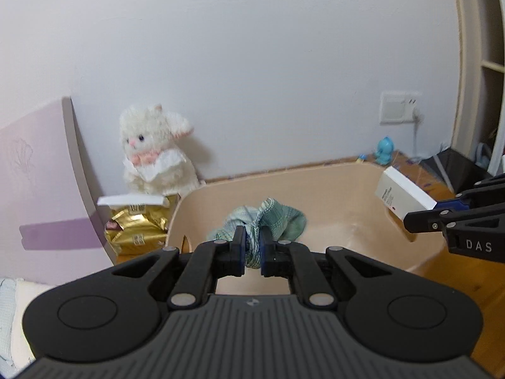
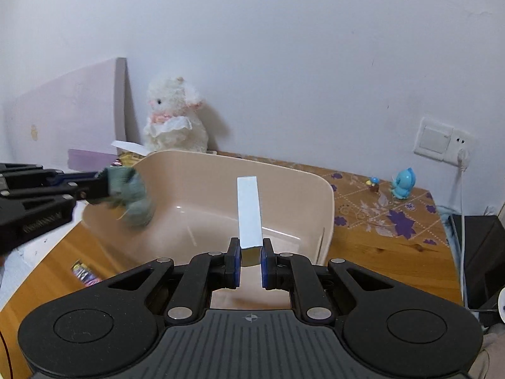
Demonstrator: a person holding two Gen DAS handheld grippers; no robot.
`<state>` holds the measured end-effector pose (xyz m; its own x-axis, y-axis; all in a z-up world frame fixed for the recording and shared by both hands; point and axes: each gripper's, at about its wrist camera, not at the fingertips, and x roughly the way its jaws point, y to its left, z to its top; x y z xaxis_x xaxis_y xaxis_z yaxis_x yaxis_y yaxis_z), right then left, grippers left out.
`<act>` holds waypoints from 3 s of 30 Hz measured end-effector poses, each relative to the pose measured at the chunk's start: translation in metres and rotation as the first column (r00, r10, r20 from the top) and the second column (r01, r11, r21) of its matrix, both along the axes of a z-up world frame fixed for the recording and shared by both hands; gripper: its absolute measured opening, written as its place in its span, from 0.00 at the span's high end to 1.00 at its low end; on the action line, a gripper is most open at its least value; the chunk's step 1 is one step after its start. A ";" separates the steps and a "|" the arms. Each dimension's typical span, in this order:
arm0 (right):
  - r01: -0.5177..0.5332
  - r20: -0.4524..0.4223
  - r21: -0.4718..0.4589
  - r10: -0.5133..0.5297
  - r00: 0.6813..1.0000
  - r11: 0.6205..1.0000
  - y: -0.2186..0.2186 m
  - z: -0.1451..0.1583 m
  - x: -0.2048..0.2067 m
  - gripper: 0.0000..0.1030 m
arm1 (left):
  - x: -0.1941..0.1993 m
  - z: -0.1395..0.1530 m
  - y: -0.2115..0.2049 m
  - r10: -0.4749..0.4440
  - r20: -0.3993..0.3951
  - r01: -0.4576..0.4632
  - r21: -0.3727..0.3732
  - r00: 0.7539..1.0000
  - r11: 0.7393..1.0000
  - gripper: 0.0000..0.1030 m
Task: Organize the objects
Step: 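Lift both held items and drop them into the beige basket, then grasp the black box with the left tool while the right grasps the cartoon tissue pack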
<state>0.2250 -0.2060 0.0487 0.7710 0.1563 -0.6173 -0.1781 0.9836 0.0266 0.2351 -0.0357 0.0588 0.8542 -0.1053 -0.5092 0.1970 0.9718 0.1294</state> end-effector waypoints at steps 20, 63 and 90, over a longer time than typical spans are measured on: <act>0.038 -0.112 -0.080 -0.047 0.993 0.996 0.016 -0.033 0.034 0.38 | 0.034 -0.035 0.008 0.089 -0.135 -0.087 0.020 0.987 0.996 0.28; 0.010 -0.164 0.007 -0.009 0.986 1.000 0.002 -0.083 -0.127 0.00 | -0.131 -0.110 0.068 0.106 -0.211 -0.106 0.012 0.972 0.994 0.10; -0.037 -0.191 -0.049 0.027 0.981 0.998 0.040 -0.131 -0.094 0.00 | -0.091 -0.138 0.040 0.034 -0.211 -0.040 -0.025 0.977 0.999 0.10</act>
